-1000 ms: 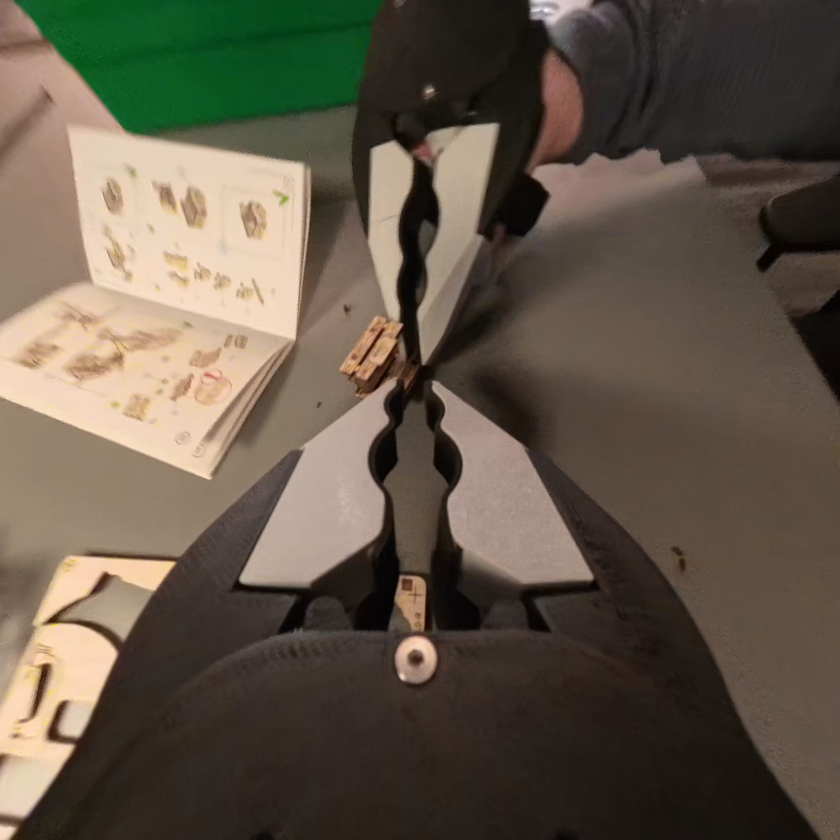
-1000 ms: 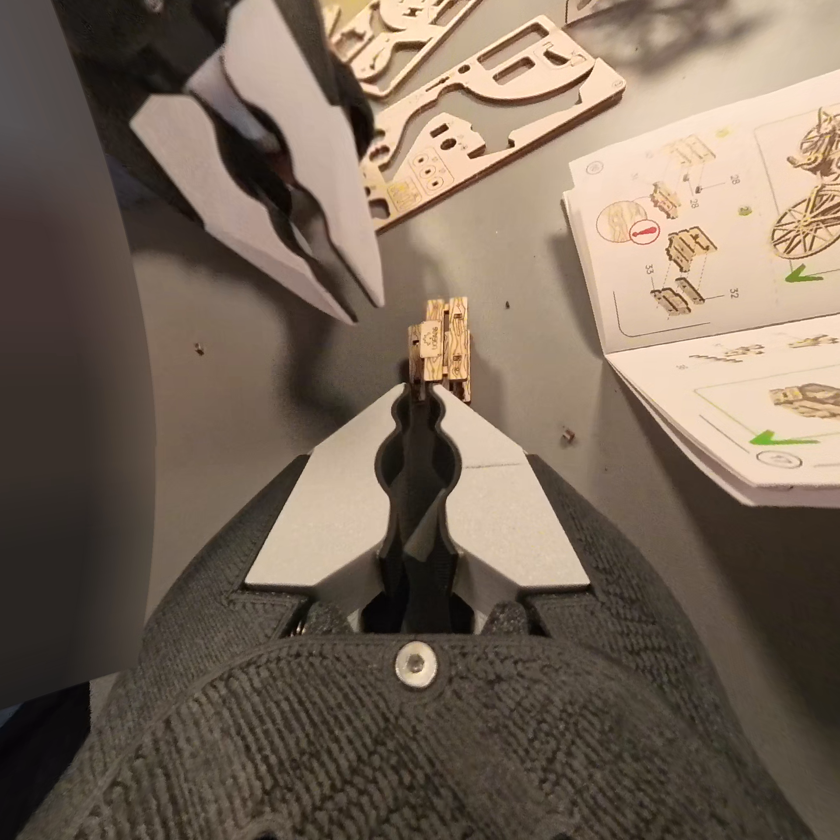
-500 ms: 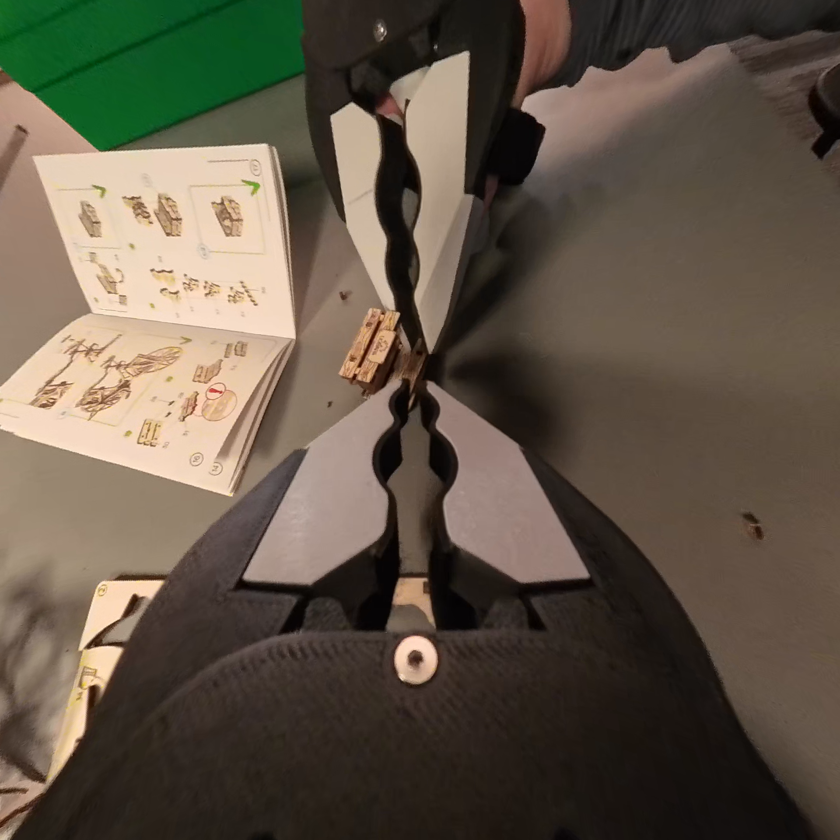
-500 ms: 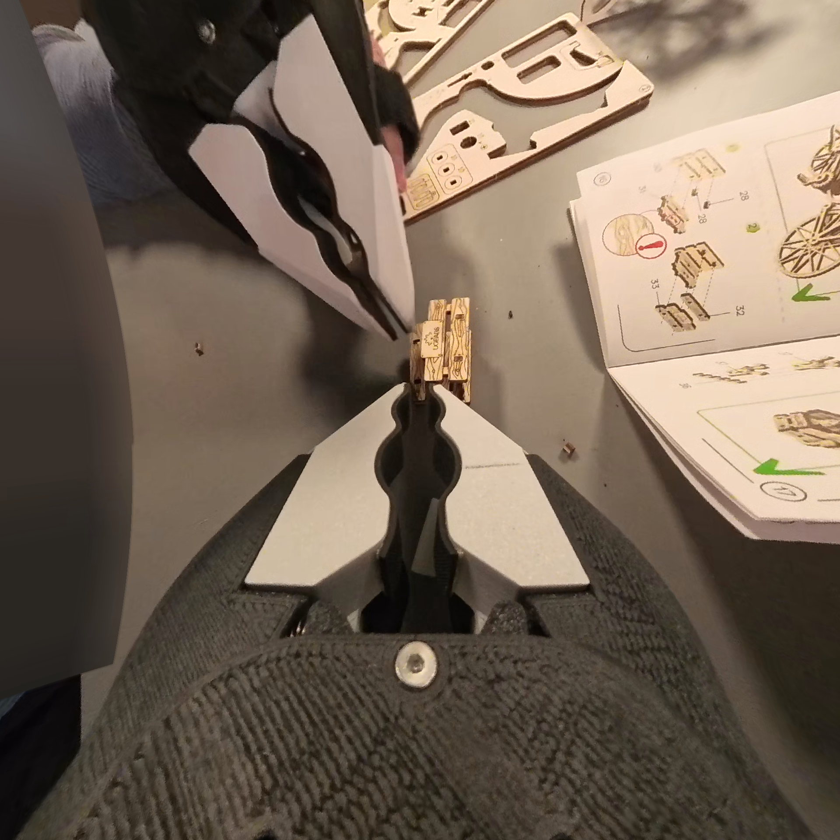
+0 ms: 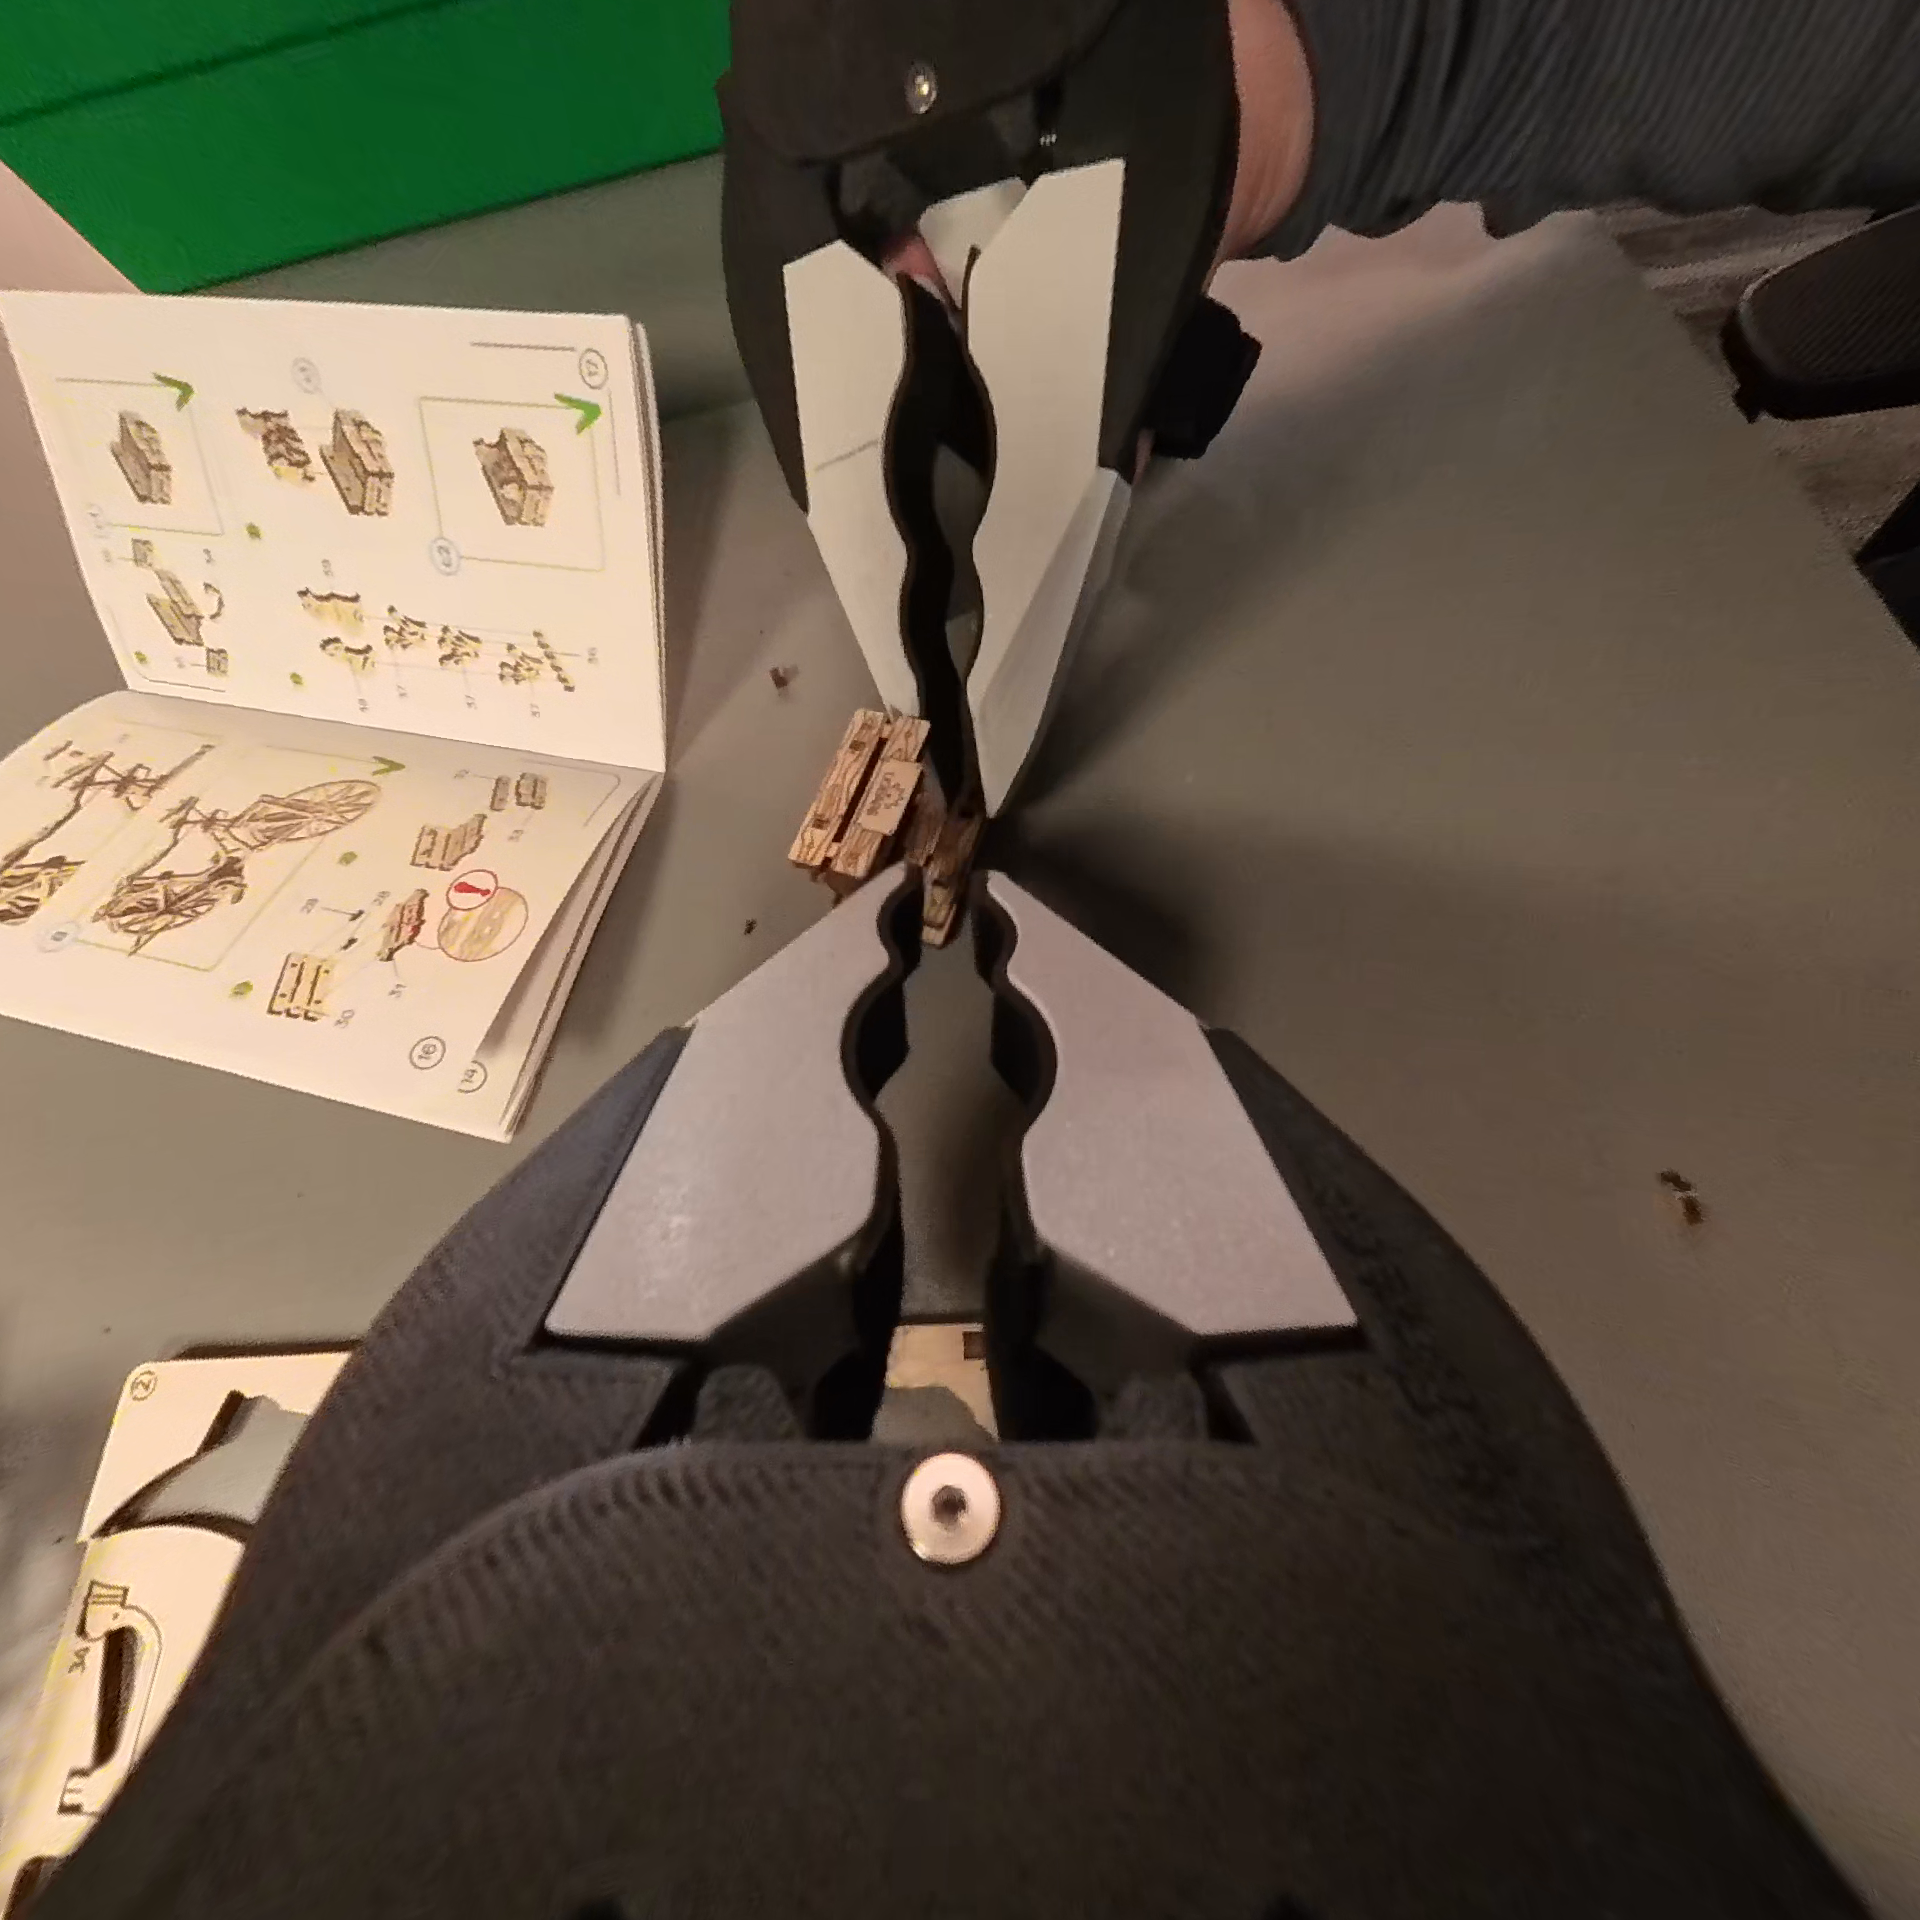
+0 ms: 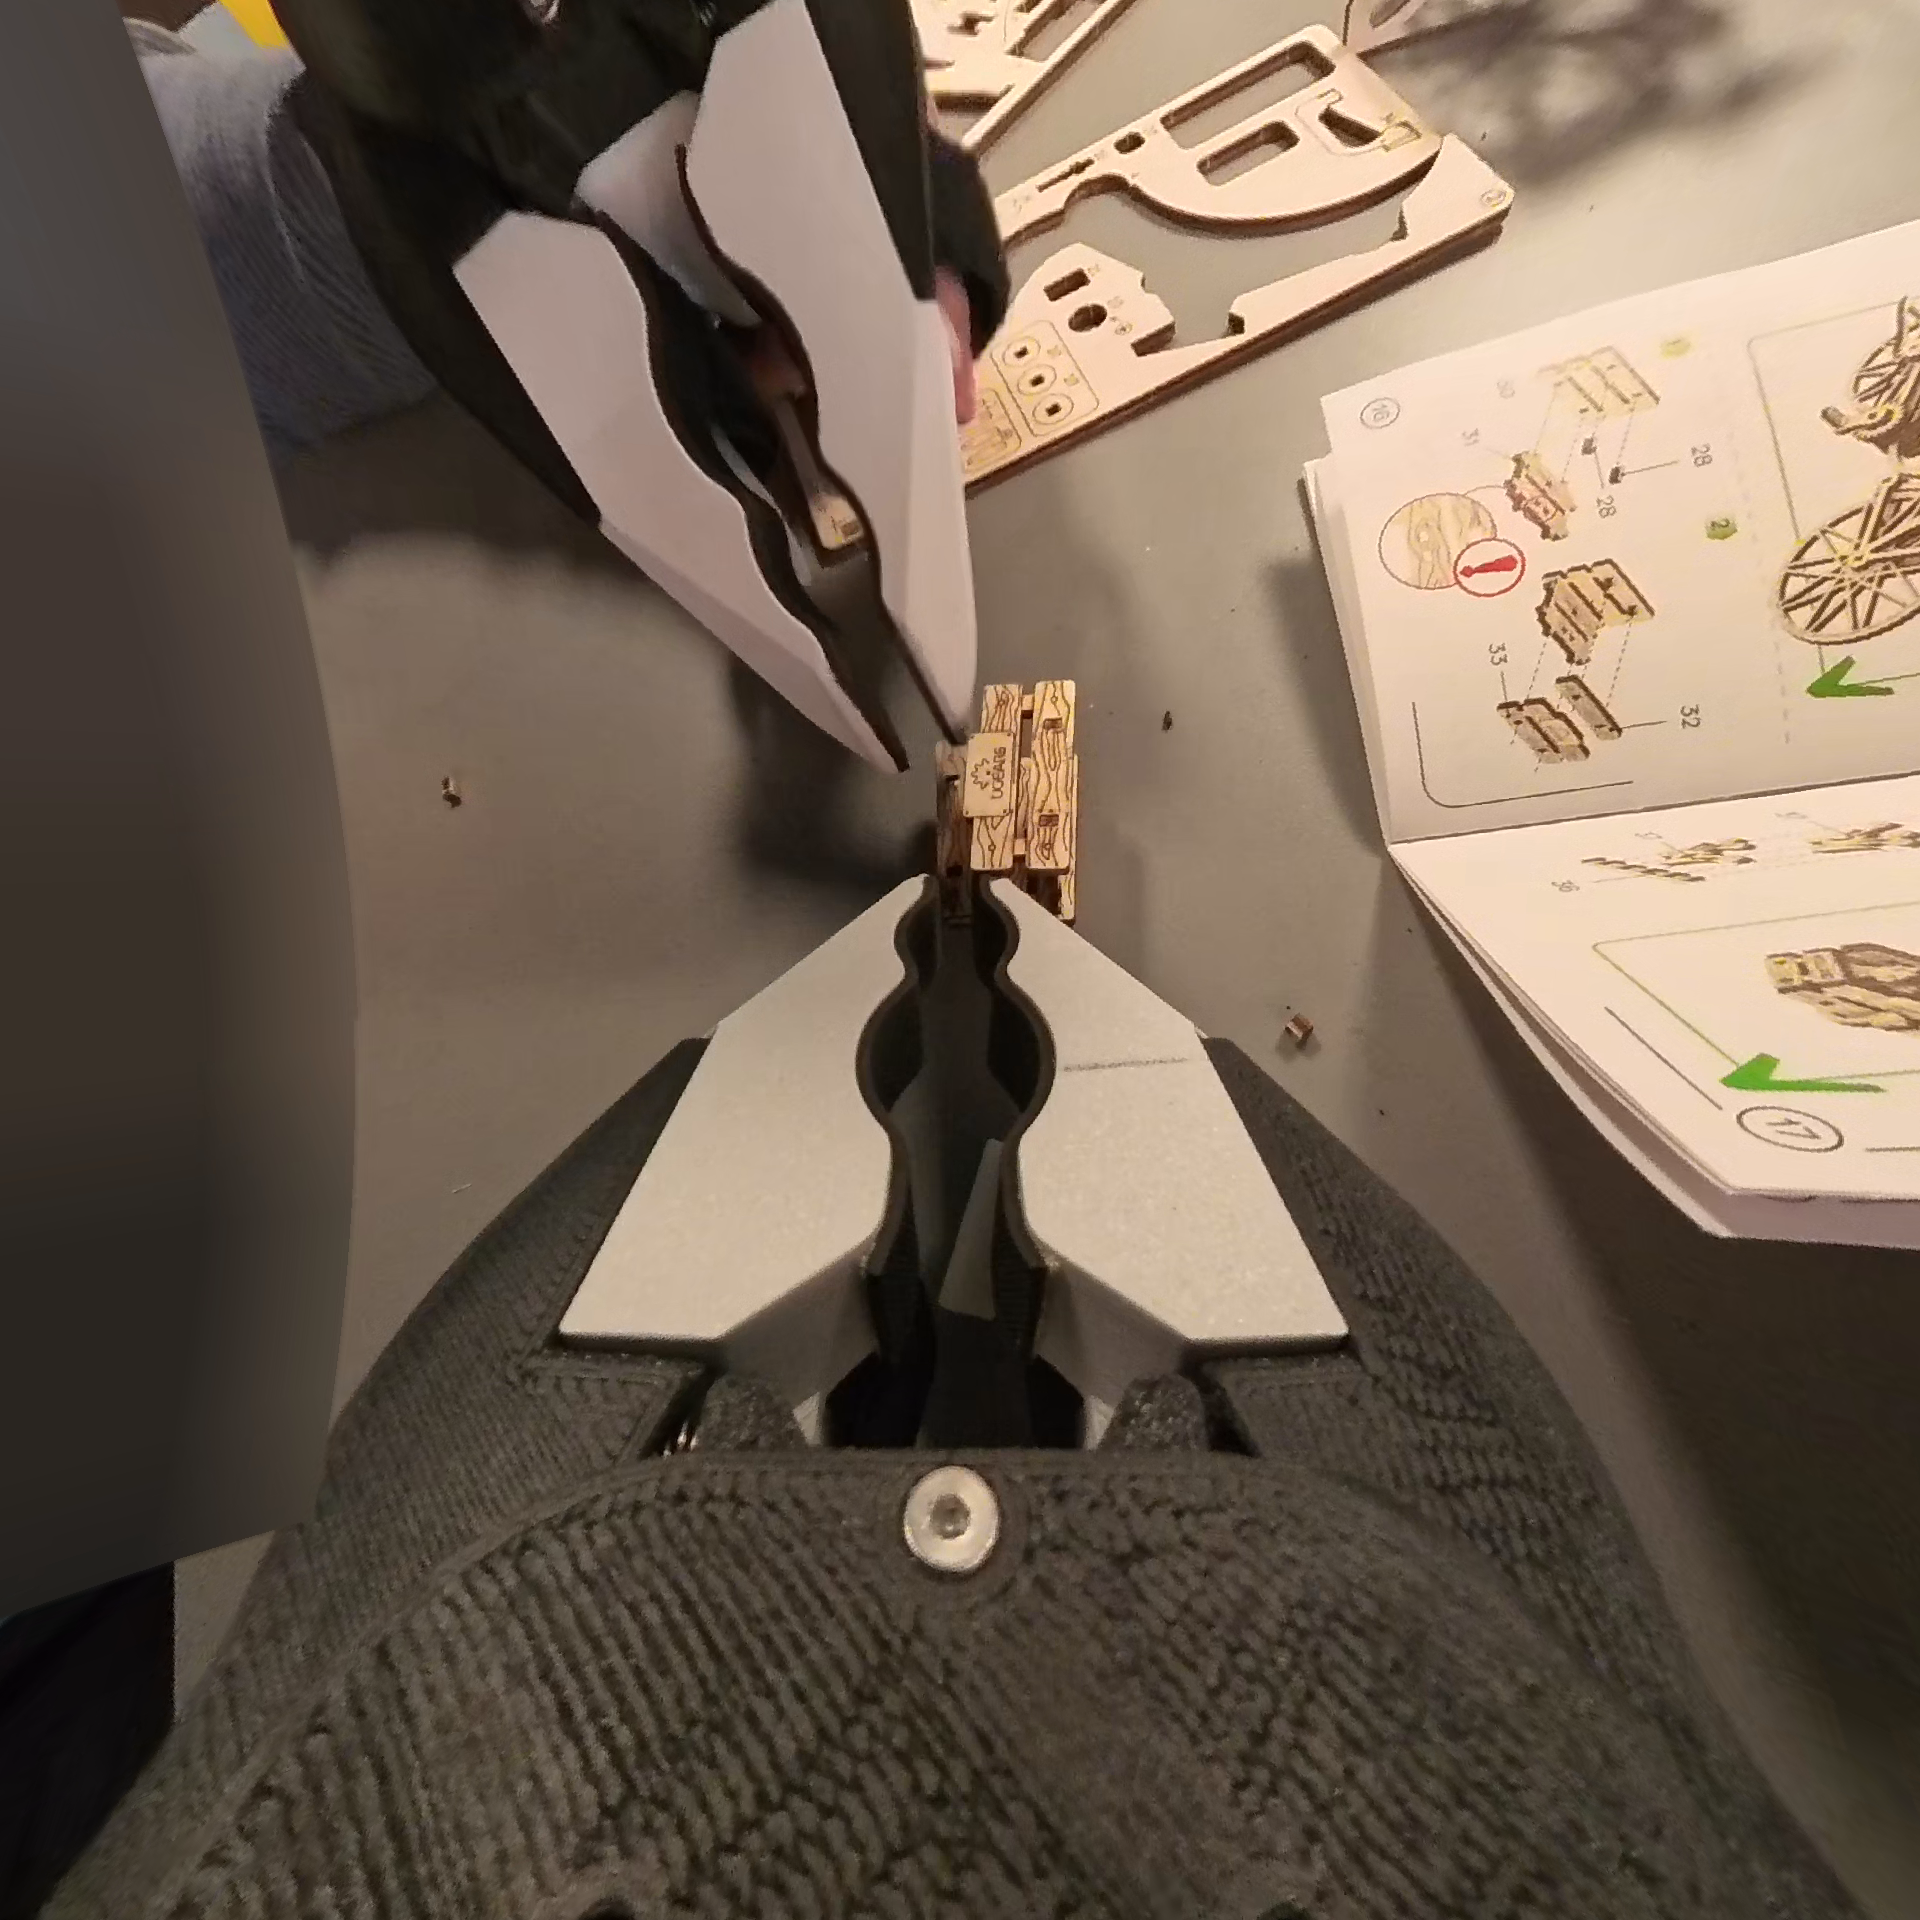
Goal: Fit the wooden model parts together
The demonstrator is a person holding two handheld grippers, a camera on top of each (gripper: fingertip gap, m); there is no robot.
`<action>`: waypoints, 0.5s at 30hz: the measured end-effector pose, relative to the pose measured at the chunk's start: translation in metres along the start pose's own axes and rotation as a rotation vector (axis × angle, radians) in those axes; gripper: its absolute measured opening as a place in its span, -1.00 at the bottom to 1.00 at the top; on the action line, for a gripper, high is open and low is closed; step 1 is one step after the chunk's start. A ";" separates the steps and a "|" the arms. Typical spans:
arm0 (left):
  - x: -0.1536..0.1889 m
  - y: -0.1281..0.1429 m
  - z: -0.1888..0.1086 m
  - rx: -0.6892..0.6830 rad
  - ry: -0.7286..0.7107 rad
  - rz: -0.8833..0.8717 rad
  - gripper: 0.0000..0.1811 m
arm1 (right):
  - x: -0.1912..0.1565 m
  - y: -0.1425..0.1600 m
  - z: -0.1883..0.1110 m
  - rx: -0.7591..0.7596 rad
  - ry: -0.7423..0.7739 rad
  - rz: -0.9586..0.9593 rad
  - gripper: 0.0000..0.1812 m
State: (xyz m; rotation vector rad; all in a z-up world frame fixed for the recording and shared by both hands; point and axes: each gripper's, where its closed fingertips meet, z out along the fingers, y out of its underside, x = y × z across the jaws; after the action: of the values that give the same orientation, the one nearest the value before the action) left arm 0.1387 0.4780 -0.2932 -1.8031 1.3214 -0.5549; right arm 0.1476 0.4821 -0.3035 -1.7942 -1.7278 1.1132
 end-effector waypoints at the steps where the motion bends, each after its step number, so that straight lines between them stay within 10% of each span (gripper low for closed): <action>1: -0.001 0.000 0.000 0.001 -0.001 -0.005 -0.92 | 0.000 0.000 0.000 0.000 0.000 -0.001 -0.95; 15: 0.000 0.003 0.003 -0.032 0.027 -0.048 -0.93 | 0.000 0.000 0.000 -0.001 0.033 -0.043 -0.95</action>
State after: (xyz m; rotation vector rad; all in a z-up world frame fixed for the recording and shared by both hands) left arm 0.1395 0.4784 -0.2980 -1.8638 1.3149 -0.5883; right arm 0.1477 0.4821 -0.3036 -1.7575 -1.7403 1.0599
